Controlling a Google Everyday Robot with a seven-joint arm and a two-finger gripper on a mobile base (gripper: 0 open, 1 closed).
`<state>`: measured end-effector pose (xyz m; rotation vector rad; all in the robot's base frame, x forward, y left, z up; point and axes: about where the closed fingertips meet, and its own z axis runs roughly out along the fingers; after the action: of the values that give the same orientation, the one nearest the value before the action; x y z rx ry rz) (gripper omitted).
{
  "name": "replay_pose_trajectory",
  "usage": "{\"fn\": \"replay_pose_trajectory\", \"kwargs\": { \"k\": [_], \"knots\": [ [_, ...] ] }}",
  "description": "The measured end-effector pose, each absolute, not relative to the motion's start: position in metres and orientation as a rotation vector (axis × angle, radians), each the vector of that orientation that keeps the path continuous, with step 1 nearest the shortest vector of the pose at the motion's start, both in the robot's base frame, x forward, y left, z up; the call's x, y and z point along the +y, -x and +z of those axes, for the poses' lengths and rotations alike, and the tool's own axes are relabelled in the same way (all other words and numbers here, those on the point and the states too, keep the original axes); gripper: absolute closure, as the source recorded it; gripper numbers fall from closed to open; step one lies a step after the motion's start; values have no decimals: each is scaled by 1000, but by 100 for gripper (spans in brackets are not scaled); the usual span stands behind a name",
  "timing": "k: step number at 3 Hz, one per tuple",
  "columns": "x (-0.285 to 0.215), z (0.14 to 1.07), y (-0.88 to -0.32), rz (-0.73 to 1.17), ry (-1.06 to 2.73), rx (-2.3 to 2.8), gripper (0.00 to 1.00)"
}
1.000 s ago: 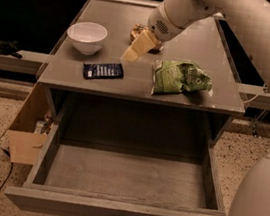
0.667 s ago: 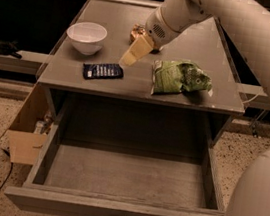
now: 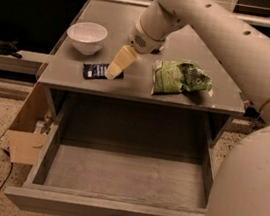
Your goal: Place rxbar blueberry into top drawer
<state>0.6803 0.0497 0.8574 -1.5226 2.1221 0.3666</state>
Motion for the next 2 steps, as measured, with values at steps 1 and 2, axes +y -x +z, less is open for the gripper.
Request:
{"fn": "replay_pose_trajectory", "kwargs": {
  "k": [1, 2],
  "knots": [
    [98, 829, -687, 340, 1647, 2111, 0],
    [99, 828, -687, 341, 1649, 2110, 0]
  ]
}}
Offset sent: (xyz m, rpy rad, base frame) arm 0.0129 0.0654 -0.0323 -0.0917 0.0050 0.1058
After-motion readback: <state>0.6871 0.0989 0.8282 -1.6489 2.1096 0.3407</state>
